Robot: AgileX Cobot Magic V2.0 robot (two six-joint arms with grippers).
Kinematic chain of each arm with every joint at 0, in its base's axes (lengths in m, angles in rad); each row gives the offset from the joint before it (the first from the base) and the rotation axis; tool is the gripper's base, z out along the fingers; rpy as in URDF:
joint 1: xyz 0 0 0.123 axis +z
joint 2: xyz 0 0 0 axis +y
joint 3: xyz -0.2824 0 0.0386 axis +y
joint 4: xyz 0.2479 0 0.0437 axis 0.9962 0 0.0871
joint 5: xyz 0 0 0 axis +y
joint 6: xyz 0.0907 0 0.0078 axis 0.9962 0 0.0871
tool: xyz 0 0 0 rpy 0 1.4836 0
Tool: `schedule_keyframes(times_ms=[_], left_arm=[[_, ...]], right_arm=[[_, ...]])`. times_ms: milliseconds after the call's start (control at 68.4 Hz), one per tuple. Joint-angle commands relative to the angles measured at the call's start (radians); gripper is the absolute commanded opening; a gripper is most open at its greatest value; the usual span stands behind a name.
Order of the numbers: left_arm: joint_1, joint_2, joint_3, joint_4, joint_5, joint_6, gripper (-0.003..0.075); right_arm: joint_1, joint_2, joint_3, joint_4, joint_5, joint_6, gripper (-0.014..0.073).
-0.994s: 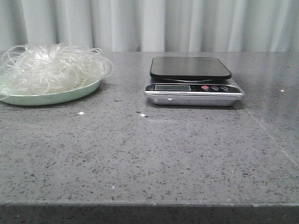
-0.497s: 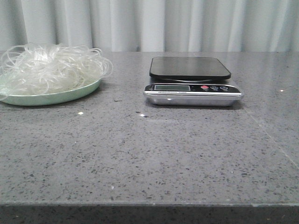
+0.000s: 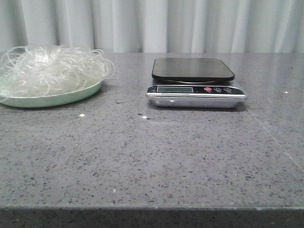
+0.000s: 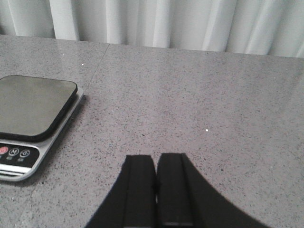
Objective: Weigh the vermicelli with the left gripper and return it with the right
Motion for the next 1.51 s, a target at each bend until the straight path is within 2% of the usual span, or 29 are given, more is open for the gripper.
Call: schedule_keyframes(times_ms=[0, 219, 1096, 1286, 1491], left_arm=[[-0.009, 0.010, -0.026, -0.003, -0.080, -0.007, 0.0134], [-0.009, 0.010, -0.026, -0.003, -0.080, -0.007, 0.0134], [-0.009, 0.010, -0.023, -0.003, -0.080, -0.007, 0.0134], [-0.010, -0.077, 0.028, -0.003, -0.148, -0.007, 0.0134], [-0.010, -0.197, 0.216, -0.003, -0.329, -0.007, 0.0134]], right_arm=[[-0.008, -0.079, 0.020, -0.017, -0.089, -0.004, 0.0150], [-0.008, -0.178, 0.055, -0.020, -0.091, -0.004, 0.0150], [-0.008, -0.179, 0.055, -0.020, -0.095, -0.004, 0.0150], [-0.008, -0.179, 0.055, -0.020, -0.095, -0.004, 0.0150], [-0.008, -0.179, 0.055, -0.020, -0.095, -0.004, 0.0150]])
